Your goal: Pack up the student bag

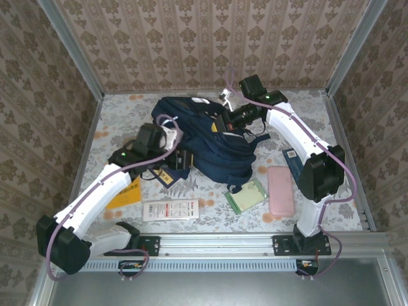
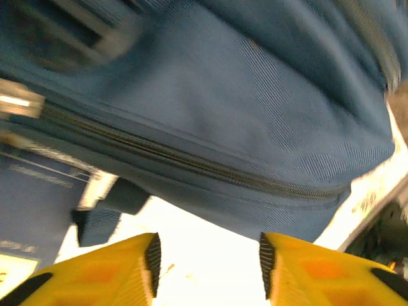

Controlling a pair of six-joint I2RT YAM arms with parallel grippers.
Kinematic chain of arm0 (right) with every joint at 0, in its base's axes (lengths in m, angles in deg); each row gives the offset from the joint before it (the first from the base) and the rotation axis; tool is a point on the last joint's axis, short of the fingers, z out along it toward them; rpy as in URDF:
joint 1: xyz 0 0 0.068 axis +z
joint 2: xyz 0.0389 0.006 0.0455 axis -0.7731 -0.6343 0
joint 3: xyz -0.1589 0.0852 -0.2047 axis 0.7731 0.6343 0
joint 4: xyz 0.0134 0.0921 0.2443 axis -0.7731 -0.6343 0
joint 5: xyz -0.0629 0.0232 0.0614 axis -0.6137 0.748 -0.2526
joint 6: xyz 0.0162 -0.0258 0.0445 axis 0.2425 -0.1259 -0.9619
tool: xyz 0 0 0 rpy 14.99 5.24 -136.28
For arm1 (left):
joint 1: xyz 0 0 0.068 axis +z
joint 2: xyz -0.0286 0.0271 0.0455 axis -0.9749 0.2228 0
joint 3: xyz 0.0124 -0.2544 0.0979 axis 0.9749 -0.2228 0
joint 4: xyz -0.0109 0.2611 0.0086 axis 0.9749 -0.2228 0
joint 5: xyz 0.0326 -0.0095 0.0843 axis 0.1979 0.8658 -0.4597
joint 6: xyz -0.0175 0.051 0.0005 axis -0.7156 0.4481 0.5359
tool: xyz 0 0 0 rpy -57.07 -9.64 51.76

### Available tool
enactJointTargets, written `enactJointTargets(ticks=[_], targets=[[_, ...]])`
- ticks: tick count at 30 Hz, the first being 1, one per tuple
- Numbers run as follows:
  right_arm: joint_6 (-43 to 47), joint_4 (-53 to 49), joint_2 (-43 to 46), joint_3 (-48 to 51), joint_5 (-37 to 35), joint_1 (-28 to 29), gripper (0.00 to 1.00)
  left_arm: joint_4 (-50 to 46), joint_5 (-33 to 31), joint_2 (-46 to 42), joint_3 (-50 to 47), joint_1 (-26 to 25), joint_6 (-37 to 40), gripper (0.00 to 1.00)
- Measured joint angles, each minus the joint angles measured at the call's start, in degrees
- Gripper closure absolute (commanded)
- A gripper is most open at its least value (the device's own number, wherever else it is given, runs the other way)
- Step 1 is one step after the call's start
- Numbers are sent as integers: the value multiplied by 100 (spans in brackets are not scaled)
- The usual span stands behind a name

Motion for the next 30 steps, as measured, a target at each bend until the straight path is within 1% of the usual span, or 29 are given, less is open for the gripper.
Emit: enactJointTargets(ticks=[3,7,10,20,30], targets=[[0,-2,0,0,0,0,100,-90,31,2,175,350,4,51],[0,-2,0,0,2,-7,100,-144,192,28,179,756,4,51],[0,-2,0,0,7,-11,100,-146,260,61,179,940,4,51],[-22,0,0,0,66,-39,100,-59,472,498,181,973,24,52],[-28,4,0,0,70,-39,100,7,258,809,195,973,181,51]])
